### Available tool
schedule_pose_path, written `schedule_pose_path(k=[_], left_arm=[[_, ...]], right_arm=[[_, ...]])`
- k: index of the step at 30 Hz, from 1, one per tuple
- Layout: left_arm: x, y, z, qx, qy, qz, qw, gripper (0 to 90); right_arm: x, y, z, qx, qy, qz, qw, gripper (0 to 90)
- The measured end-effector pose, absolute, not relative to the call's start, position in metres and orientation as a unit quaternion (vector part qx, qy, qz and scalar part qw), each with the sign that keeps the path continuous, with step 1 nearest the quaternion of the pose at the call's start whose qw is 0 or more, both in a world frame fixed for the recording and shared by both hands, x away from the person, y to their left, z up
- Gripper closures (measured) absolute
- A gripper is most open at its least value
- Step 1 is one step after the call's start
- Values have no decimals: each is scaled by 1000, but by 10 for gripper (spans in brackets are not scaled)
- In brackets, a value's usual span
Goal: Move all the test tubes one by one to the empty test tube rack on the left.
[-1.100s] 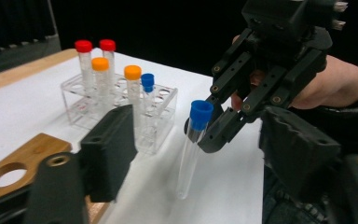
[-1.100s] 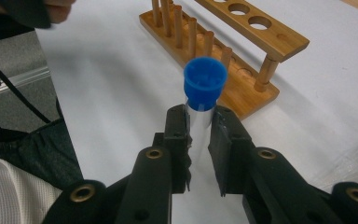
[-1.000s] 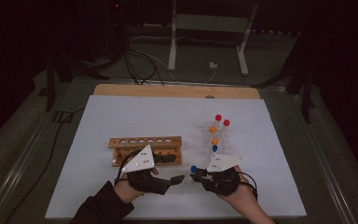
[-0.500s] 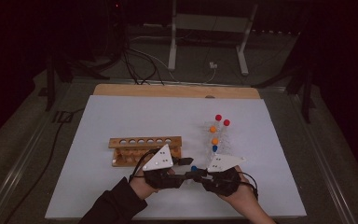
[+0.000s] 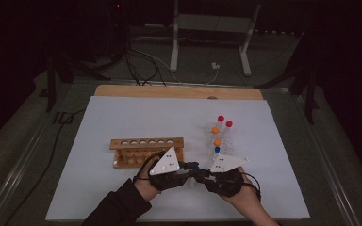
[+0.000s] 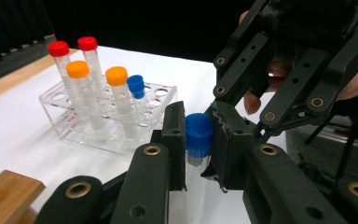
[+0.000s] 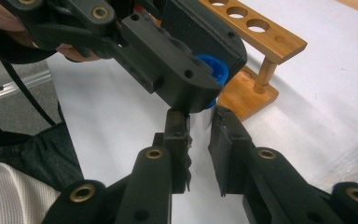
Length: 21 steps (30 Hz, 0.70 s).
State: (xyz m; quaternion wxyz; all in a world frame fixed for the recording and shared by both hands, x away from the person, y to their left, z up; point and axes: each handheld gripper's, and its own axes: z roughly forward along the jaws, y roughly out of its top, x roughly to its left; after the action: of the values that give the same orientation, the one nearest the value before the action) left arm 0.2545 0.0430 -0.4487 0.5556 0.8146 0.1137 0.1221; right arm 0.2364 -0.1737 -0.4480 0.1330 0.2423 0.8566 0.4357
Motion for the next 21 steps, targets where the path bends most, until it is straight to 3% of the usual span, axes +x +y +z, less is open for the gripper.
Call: schedule_pose_path(k=[3, 5, 17, 21], left_arm=[[255, 44, -447, 810, 118, 127, 560, 778], [257, 47, -443, 806, 121, 131, 565, 779], [276, 69, -409, 782, 143, 176, 580, 780], [284, 74, -398, 777, 150, 192, 580, 780]], right_arm=[[237, -175, -448, 244, 854, 441, 130, 745], [237, -176, -446, 246, 850, 447, 130, 638], [235, -188, -438, 258, 821, 487, 147, 410], [235, -193, -435, 273, 808, 500, 153, 287]])
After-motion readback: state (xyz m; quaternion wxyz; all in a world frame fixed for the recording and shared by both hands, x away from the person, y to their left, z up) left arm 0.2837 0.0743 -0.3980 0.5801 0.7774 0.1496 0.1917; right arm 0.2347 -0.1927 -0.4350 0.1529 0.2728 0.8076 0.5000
